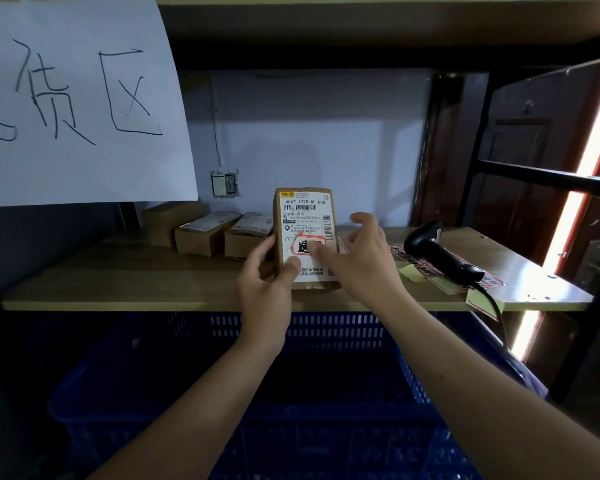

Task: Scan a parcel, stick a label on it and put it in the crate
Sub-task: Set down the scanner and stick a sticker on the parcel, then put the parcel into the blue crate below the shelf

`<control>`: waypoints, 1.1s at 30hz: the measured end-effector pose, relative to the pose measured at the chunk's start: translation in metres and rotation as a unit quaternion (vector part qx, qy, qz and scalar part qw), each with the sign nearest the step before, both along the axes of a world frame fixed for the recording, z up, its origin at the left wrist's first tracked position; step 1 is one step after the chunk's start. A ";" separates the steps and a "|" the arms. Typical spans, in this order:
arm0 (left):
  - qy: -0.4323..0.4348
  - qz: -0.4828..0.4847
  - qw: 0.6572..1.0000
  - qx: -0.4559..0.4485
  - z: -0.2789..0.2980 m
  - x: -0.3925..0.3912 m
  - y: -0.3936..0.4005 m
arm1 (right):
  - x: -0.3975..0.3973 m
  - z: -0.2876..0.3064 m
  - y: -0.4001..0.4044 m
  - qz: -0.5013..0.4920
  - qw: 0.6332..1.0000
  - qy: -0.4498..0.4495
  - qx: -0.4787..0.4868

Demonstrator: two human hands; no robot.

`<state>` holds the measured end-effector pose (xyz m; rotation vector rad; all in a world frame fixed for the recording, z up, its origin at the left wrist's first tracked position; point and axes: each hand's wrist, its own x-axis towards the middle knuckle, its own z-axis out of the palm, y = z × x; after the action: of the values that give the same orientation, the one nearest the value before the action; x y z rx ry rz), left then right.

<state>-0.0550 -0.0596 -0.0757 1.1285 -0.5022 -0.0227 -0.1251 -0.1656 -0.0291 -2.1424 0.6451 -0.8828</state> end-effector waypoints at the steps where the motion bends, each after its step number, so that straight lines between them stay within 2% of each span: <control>1: 0.006 -0.012 1.000 -0.001 0.000 0.001 0.000 | 0.000 0.001 -0.002 0.024 0.998 -0.014 0.048; 3: 0.013 -0.044 0.999 0.012 0.002 0.003 -0.001 | -0.002 0.003 -0.004 0.100 0.979 -0.041 0.173; 5: 0.019 -0.084 0.996 0.030 0.003 0.008 -0.003 | -0.003 0.002 -0.009 0.141 0.960 -0.065 0.233; 8: 0.015 -0.132 0.990 0.048 0.008 0.011 -0.005 | -0.004 0.000 -0.011 0.163 0.961 -0.083 0.207; 11: 0.010 -0.115 0.990 0.076 0.014 0.007 -0.006 | -0.004 -0.003 -0.009 0.183 0.966 -0.091 0.162; 15: 0.032 -0.085 0.994 0.065 0.014 0.007 -0.006 | -0.002 -0.010 -0.012 0.195 0.960 -0.113 0.166; 19: 0.026 -0.094 0.992 0.081 0.012 0.006 -0.004 | -0.004 -0.016 -0.012 0.196 0.956 -0.126 0.177; 24: -0.039 -0.130 0.975 0.174 0.012 0.010 -0.002 | -0.002 -0.019 -0.015 0.173 0.954 -0.138 0.201; 27: -0.043 -0.128 0.972 0.191 0.012 0.010 -0.002 | 0.000 -0.022 -0.018 0.161 0.958 -0.135 0.197; 30: -0.020 -0.124 0.972 0.197 0.014 0.009 -0.001 | -0.004 -0.022 -0.018 0.167 0.964 -0.128 0.160; 33: -0.023 -0.158 0.959 0.236 0.016 0.011 0.005 | -0.015 -0.022 -0.024 0.213 0.972 -0.059 0.081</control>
<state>-0.0443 -0.0546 -0.0597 1.5054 -0.7398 -0.4130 -0.1400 -0.1894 -0.0513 -1.9591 0.1742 -0.6875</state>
